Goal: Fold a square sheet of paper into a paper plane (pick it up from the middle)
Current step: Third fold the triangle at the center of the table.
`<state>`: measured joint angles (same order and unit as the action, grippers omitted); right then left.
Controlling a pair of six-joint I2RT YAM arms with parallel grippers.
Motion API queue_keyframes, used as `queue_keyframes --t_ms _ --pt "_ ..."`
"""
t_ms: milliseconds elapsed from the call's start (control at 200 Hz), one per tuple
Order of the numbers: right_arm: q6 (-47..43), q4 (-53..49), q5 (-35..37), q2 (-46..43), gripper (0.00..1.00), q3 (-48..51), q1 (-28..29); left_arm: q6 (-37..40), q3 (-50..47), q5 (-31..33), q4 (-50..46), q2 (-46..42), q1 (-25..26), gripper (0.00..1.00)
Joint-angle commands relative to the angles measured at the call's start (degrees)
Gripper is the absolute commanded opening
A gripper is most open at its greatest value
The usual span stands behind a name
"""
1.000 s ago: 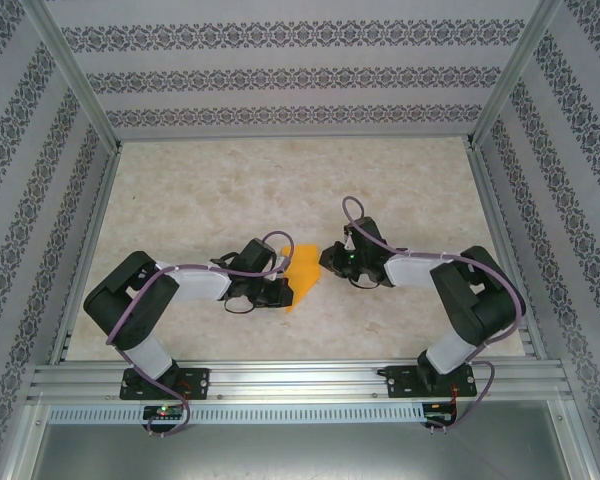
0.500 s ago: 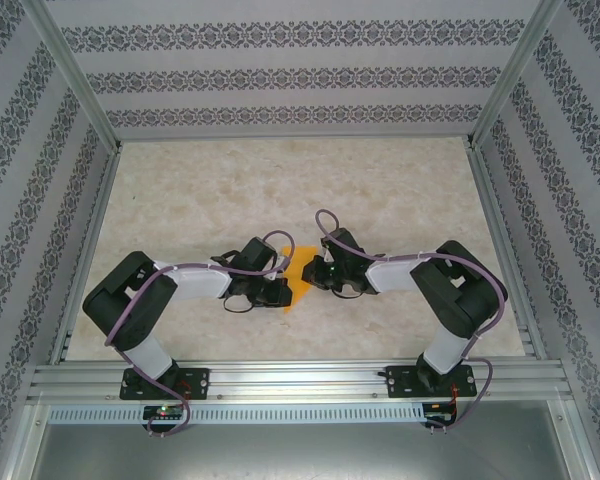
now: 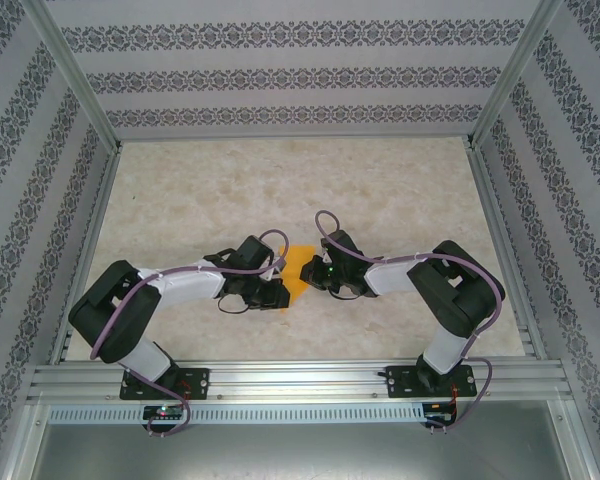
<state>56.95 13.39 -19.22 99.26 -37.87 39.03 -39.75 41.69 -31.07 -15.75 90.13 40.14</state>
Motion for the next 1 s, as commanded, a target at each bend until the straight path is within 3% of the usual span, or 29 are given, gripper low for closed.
queue_keyframes --t_ms 0,265,535,754,879,994 --pt "-0.1 -3.7 4.1 2.5 0.09 1.2 1.3 -1.9 0.6 -2.0 2.3 3.1 -0.3 0.17" --pt "-0.9 -5.5 4.7 2.0 0.09 1.0 1.4 -2.6 -5.0 -0.6 2.6 4.8 -0.3 0.17" --pt "-1.7 -7.2 5.0 2.0 0.09 0.1 1.4 -2.4 -8.7 -1.0 -1.3 -2.9 -0.3 0.16" --pt "-2.0 -7.1 3.9 -1.6 0.13 -1.3 1.5 -0.2 -2.1 3.6 -7.3 -9.8 -2.0 0.17" --pt "-3.4 -10.7 6.1 -6.9 0.18 -2.9 1.4 0.5 3.0 3.0 -6.7 -7.0 -5.7 0.17" --pt "-4.4 -14.9 8.8 -11.5 0.24 -3.0 0.4 2.1 7.7 1.4 -6.5 -2.4 -6.1 0.17"
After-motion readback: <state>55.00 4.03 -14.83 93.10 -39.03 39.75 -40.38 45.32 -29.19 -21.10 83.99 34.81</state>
